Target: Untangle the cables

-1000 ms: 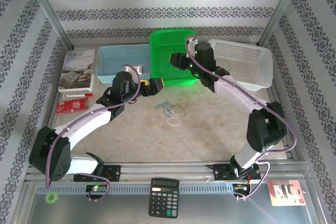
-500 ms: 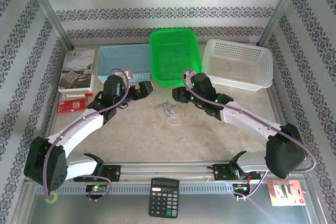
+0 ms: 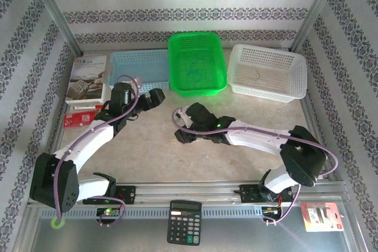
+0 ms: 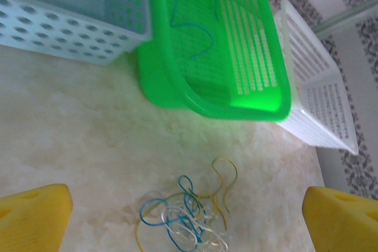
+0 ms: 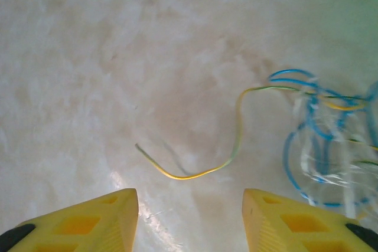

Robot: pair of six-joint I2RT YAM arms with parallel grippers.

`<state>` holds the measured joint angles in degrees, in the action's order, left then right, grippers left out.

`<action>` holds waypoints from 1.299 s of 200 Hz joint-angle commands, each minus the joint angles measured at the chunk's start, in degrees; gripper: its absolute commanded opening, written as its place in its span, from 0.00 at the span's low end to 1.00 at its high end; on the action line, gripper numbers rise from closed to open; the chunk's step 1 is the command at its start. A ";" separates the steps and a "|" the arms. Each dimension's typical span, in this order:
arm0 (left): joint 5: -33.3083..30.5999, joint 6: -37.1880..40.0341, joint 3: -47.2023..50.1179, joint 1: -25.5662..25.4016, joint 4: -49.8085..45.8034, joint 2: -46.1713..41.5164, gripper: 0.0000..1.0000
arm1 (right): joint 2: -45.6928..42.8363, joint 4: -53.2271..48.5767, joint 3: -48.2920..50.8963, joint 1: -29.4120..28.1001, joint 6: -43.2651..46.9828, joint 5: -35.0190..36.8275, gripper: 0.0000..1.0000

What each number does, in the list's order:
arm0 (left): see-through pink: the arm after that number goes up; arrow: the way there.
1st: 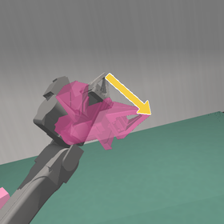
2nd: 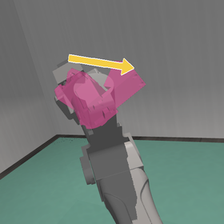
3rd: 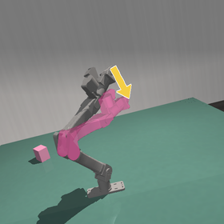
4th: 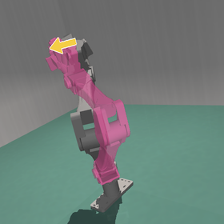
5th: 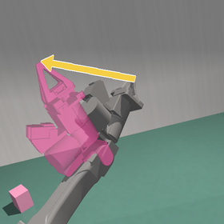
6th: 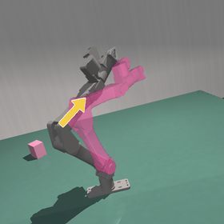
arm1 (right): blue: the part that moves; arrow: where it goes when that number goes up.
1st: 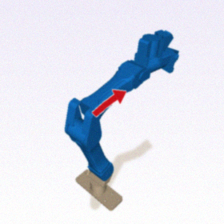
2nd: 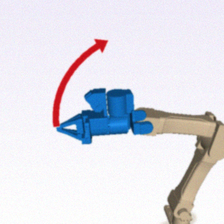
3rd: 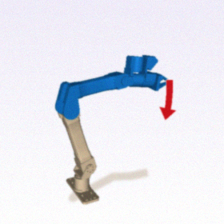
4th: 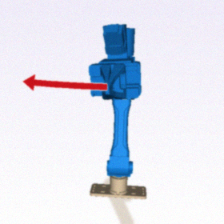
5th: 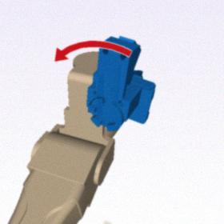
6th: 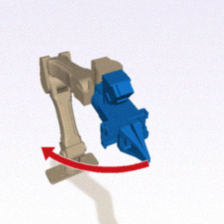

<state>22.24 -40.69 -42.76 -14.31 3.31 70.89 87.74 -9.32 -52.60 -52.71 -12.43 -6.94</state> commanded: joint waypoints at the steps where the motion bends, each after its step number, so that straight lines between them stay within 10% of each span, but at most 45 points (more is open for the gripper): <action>1: 2.08 -0.81 -2.24 3.09 -1.21 -0.01 1.00 | 3.69 -2.63 -4.78 -2.87 8.05 -1.21 0.52; 151: 6.06 -2.80 -2.70 8.68 2.26 3.19 1.00 | 19.23 -11.24 -15.48 -7.81 22.09 6.73 0.60; 260: 5.67 -2.38 -1.10 8.69 1.99 0.85 1.00 | 24.29 -10.07 -18.86 -3.50 21.81 -2.77 0.36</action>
<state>27.42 -43.16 -44.49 -6.26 3.44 73.78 110.61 -19.29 -69.82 -56.80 9.19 -5.82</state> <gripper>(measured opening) 0.999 0.393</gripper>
